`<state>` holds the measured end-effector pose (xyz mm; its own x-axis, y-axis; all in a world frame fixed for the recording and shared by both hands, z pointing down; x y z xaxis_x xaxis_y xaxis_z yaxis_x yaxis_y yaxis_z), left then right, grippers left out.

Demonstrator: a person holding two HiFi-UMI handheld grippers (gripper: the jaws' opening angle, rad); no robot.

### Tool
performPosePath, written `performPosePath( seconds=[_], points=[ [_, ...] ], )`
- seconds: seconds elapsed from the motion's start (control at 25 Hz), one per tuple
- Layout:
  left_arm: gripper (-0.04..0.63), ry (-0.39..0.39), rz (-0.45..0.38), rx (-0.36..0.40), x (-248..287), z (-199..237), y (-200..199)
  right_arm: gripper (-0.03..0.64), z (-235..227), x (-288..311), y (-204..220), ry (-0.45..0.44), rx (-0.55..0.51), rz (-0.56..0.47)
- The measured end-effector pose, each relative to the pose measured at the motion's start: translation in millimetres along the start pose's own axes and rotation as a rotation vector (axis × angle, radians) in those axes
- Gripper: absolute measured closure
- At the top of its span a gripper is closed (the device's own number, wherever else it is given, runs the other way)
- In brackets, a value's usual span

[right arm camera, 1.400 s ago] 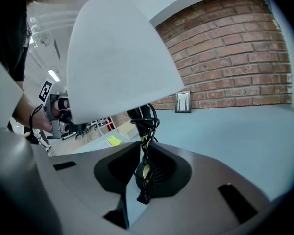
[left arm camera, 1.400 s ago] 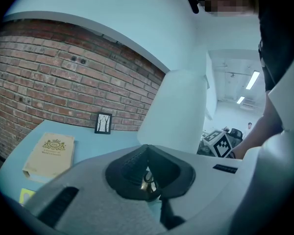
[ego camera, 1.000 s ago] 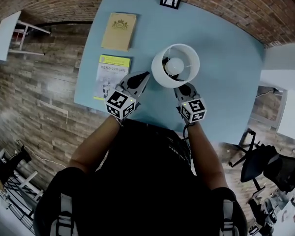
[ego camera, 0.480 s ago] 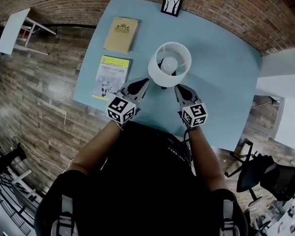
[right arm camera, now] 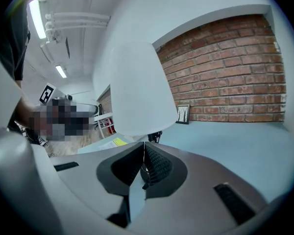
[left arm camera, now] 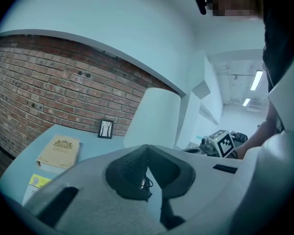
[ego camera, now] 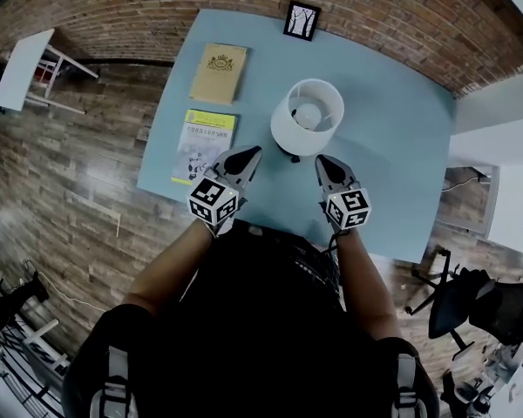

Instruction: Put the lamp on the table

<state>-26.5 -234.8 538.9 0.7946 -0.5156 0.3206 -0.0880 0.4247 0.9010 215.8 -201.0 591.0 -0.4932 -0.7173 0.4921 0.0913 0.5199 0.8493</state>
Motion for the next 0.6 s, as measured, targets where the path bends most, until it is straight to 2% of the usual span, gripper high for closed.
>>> performPosePath(
  seconds=[0.28,0.6],
  points=[
    [0.586,0.068,-0.015,0.050,-30.6,1.2,-8.3,0.597,28.2,-13.0,-14.0,0.067,0.004,-0.045],
    [0.586,0.134,-0.022,0.103,-66.5,-5.0,-7.5,0.598,77.3,-29.5,-17.9,0.088,-0.021,-0.063]
  ],
)
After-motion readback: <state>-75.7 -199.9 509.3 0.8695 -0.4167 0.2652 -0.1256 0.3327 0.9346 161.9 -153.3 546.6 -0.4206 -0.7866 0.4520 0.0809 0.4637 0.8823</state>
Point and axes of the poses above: the fingertips, and each gripper's own axes: x forward along the fingers, z to its left, y out of its underside, the point moved 7 cm from there along -x, backward along the fingers, and after that the axes turned 7 degrees about z, right-handed, at the moved point
